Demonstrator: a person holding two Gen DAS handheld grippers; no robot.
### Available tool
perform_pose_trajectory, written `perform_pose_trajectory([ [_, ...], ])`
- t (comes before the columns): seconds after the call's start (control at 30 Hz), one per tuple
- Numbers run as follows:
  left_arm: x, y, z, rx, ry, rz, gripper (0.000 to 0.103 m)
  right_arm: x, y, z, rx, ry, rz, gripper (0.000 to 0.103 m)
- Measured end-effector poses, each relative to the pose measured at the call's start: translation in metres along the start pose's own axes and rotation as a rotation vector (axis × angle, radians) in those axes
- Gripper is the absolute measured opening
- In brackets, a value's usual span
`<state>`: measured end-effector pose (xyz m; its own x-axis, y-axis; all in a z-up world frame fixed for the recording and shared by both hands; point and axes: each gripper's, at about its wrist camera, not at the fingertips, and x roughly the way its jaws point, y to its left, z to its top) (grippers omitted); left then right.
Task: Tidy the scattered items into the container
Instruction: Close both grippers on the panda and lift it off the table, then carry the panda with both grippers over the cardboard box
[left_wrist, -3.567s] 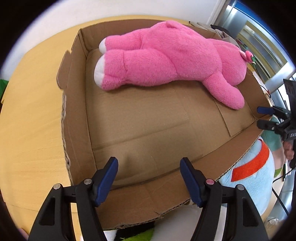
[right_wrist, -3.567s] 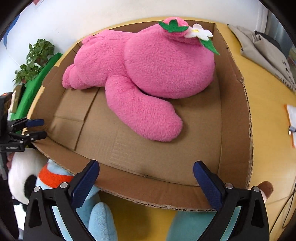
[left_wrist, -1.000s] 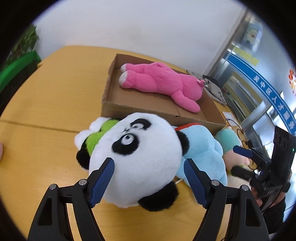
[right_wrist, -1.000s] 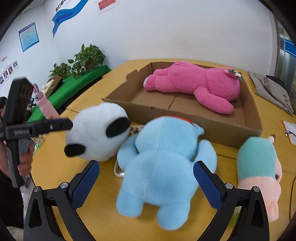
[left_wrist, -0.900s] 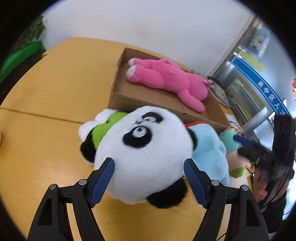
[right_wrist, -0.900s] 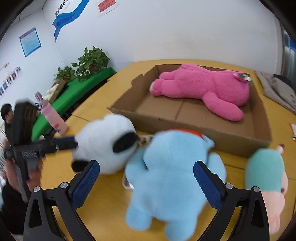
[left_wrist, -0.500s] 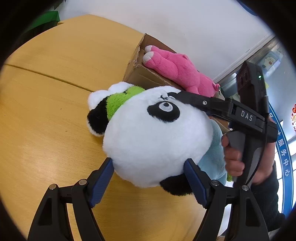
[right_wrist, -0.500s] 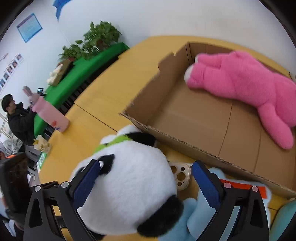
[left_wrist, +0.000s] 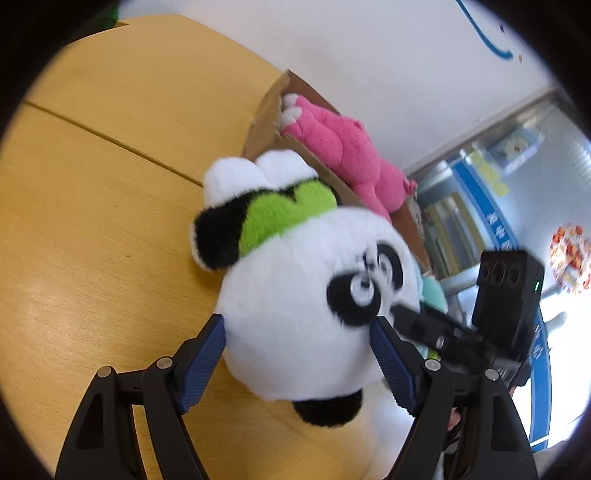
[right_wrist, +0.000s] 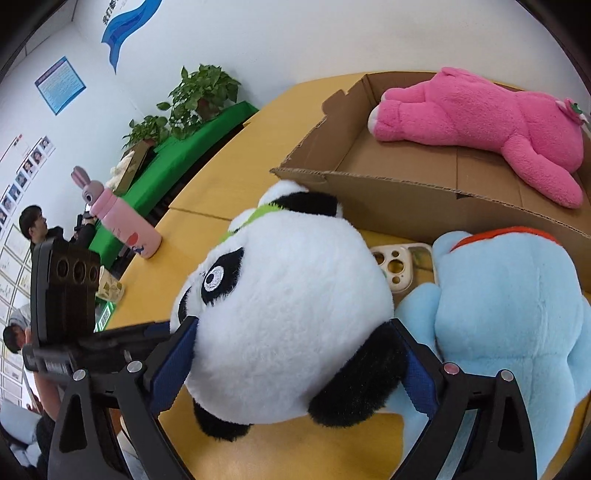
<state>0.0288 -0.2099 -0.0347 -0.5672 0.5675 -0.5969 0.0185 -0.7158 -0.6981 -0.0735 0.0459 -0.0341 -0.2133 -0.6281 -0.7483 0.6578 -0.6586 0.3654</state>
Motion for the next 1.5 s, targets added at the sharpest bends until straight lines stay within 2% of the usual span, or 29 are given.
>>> perform_pose_trajectory([
  [0.13,-0.003,0.014,0.008,-0.056,-0.029,0.016,0.078,0.000,0.020,-0.005,-0.087,0.005,-0.048,0.100],
  [0.33,0.004,0.018,0.009,-0.076,-0.013,-0.013,0.080,0.002,0.026,-0.014,-0.074,0.002,-0.073,0.101],
  [0.5,-0.004,0.016,0.012,-0.055,-0.031,0.027,0.080,0.003,0.036,-0.025,-0.096,0.036,-0.045,0.101],
  [0.63,-0.015,0.020,0.018,-0.052,-0.051,0.056,0.080,0.002,0.046,-0.033,-0.126,0.059,0.010,0.101],
  [0.83,-0.028,0.030,0.022,-0.060,-0.060,0.082,0.078,-0.015,0.024,-0.029,-0.068,0.024,0.006,0.101],
  [0.93,-0.032,0.041,0.020,-0.107,-0.062,0.051,0.078,-0.023,0.011,-0.023,-0.029,-0.001,0.022,0.101],
  [1.0,-0.021,0.042,0.019,-0.093,-0.002,0.037,0.079,-0.021,0.006,-0.016,-0.009,-0.009,0.037,0.101],
  [1.1,-0.005,0.042,0.017,-0.106,0.059,-0.093,0.080,-0.001,0.002,-0.004,0.004,0.039,0.059,0.103],
  [1.17,0.007,0.041,0.015,-0.103,0.106,-0.133,0.080,0.014,0.003,-0.001,-0.003,0.062,0.037,0.103],
  [1.23,0.012,0.040,0.015,-0.102,0.115,-0.161,0.080,0.019,0.003,-0.002,-0.018,0.060,0.031,0.103],
  [1.37,0.013,0.034,0.014,-0.086,0.112,-0.171,0.080,0.018,0.001,-0.004,-0.029,0.049,0.035,0.103],
  [1.4,0.012,0.031,0.014,-0.075,0.111,-0.170,0.076,0.018,0.002,-0.005,-0.033,0.047,0.030,0.103],
  [1.5,0.007,0.017,0.013,-0.043,0.103,-0.165,0.072,0.014,0.009,-0.008,-0.044,0.035,0.021,0.099],
])
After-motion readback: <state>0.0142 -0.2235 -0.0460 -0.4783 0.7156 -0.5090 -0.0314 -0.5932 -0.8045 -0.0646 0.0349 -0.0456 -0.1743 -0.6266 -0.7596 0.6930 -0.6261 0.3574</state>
